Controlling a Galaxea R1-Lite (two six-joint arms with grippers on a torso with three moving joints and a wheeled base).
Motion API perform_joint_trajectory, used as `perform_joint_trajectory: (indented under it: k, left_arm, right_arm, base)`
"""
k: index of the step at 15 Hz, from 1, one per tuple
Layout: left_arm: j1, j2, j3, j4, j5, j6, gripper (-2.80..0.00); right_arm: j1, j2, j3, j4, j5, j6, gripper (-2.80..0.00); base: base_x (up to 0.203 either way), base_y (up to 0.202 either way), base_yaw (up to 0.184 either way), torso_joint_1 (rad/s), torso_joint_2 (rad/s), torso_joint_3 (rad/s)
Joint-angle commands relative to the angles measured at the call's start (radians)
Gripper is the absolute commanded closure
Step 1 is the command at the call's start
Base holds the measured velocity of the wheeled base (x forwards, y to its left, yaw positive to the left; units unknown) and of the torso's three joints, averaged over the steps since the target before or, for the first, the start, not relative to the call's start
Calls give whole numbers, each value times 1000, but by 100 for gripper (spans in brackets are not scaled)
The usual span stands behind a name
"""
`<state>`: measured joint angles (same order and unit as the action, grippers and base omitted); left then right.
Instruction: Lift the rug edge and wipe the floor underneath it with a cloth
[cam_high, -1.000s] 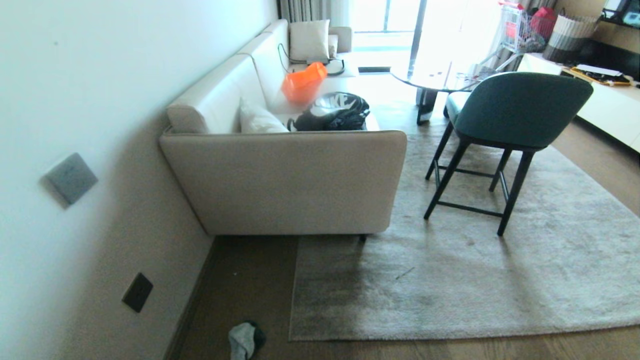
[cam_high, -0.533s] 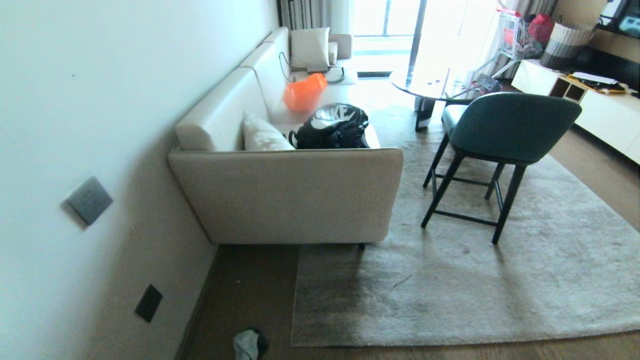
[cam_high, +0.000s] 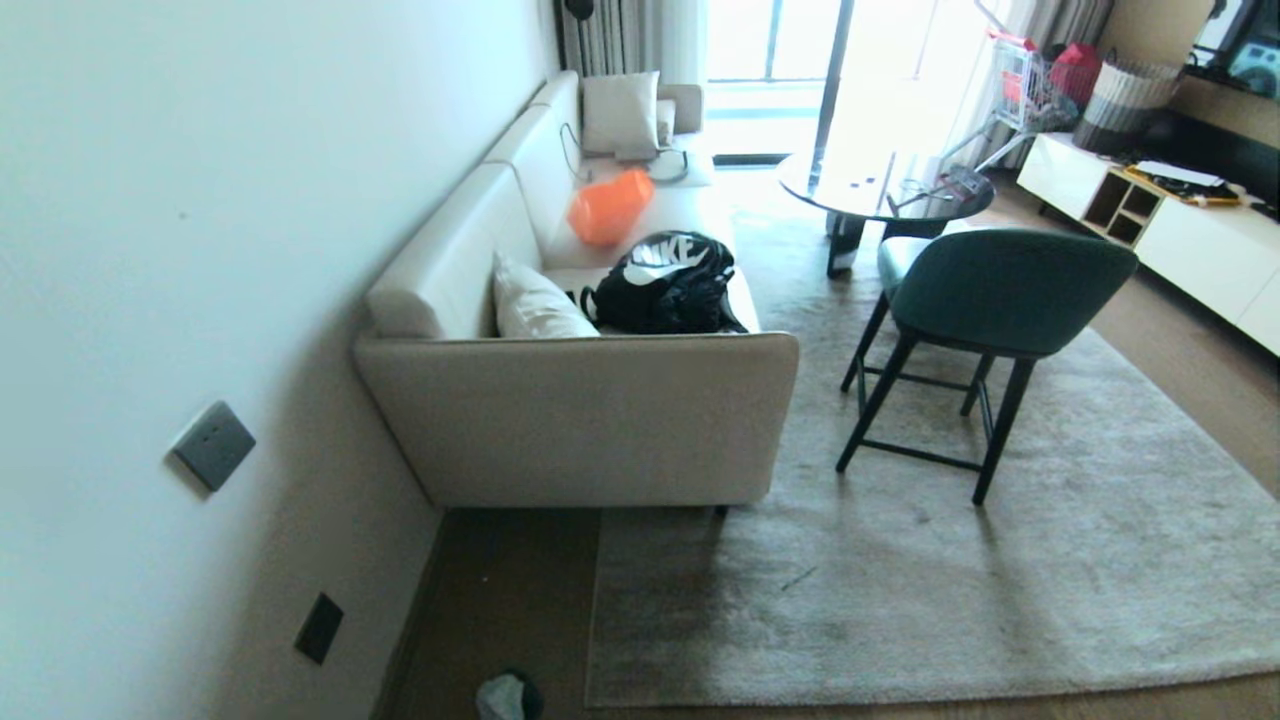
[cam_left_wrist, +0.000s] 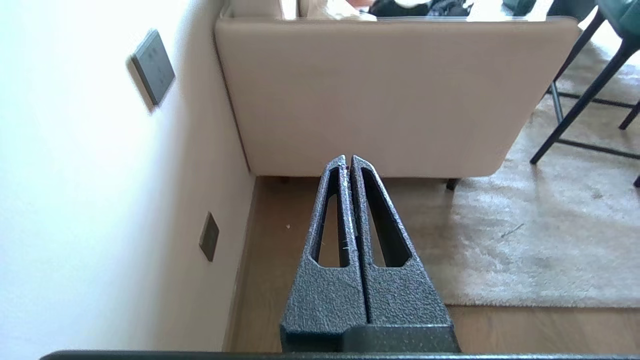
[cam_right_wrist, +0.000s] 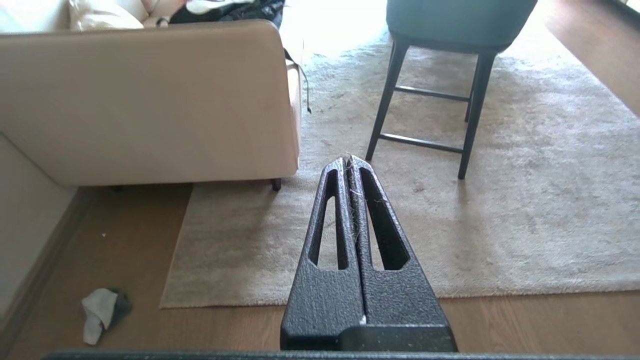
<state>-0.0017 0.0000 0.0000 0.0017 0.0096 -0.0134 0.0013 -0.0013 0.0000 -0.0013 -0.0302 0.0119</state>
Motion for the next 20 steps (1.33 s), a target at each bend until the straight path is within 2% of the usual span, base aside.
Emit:
perform_joint_trajectory:
  k: [1,9,16,20]
  left_arm:
    - [0,0,0,0,1,0,0]
    - [0,0,0,0,0,0,0]
    - [0,0,0,0,1,0,0]
    - [0,0,0,0,1,0,0]
  right_arm:
    - [0,1,0,0,0,0,0]
    - [0,1,0,0,0,2,0]
    - [0,1,0,0,-4,3,0]
    - [0,1,0,1,-4,3,0]
  base:
    - [0,0,0,207,-583,-369]
    - [0,0,0,202,-514,-314]
    - [0,0,0,152,-340,-196]
    - [0,0,0,29,-69,-32]
